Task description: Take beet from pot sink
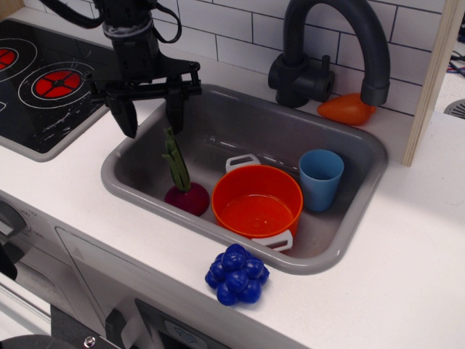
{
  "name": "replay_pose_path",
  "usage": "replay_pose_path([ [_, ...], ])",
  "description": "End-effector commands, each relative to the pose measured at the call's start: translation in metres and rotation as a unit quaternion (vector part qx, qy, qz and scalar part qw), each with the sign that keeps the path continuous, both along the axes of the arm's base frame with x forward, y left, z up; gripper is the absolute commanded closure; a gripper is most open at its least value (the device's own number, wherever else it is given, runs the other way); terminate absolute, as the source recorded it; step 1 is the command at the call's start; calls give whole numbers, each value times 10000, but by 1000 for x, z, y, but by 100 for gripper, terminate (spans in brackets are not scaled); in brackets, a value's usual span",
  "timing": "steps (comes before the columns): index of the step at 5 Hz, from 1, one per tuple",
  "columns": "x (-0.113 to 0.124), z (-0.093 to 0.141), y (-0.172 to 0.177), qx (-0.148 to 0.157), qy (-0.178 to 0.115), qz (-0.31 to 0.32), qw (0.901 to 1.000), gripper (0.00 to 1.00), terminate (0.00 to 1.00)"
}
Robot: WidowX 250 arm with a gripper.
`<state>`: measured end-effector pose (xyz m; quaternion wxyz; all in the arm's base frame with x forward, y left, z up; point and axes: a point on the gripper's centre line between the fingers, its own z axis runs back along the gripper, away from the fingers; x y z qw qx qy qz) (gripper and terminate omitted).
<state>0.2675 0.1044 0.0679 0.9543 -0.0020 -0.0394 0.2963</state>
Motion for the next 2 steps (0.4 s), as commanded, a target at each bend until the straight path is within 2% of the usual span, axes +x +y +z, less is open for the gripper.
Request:
replay_pose_path([
  [1,10,36,-2,-31,-461,-41,9989,0,0],
  [2,10,36,-2,-31,-461,-41,9989,0,100],
])
